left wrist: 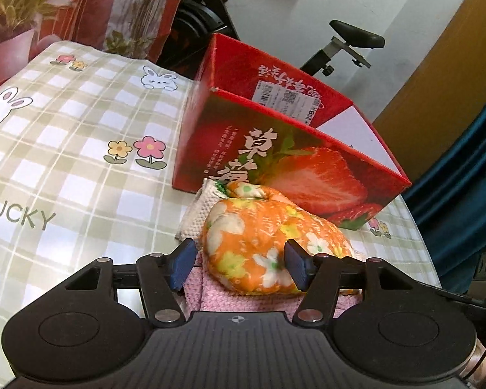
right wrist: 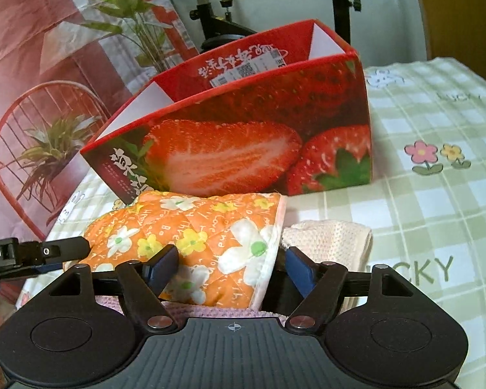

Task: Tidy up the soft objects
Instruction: 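Lower the right tool and grasp the orange floral pouch, then lift the orange pouch with the right gripper and move it over the box, then open the right gripper to release the orange pouch into the box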

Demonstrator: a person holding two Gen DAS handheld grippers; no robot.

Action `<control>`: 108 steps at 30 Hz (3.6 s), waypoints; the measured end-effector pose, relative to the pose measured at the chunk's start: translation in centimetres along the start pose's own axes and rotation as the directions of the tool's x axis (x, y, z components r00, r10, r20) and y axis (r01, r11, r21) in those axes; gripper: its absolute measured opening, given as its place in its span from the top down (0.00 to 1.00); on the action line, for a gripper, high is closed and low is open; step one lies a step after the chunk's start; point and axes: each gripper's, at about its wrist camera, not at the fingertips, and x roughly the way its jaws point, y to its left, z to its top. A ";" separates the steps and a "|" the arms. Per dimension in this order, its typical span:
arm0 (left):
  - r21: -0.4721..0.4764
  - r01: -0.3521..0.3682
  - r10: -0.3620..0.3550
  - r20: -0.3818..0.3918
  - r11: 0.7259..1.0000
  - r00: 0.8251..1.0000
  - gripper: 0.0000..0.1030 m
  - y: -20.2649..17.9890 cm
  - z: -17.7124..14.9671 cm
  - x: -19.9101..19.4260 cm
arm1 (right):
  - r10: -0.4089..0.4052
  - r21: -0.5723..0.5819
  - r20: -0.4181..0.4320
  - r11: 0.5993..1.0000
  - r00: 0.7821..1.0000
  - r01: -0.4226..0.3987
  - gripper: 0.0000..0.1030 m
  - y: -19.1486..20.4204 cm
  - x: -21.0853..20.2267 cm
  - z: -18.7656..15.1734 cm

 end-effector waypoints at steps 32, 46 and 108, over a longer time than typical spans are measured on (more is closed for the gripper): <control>0.168 0.023 -0.072 0.290 0.985 0.954 0.84 -3.6 3.5 -6.8 | 0.090 -0.264 0.256 0.964 0.962 -0.020 0.93 5.1 -7.9 5.6; 0.246 0.031 -0.124 0.375 0.969 0.919 0.85 -7.0 8.6 -6.7 | 0.115 -0.345 0.353 0.938 0.929 0.015 0.93 6.8 -9.7 11.8; 0.391 -0.127 0.086 0.120 0.911 0.989 0.00 -7.5 9.3 0.6 | -0.140 -0.223 0.267 0.954 0.953 0.203 0.00 2.5 -1.7 11.5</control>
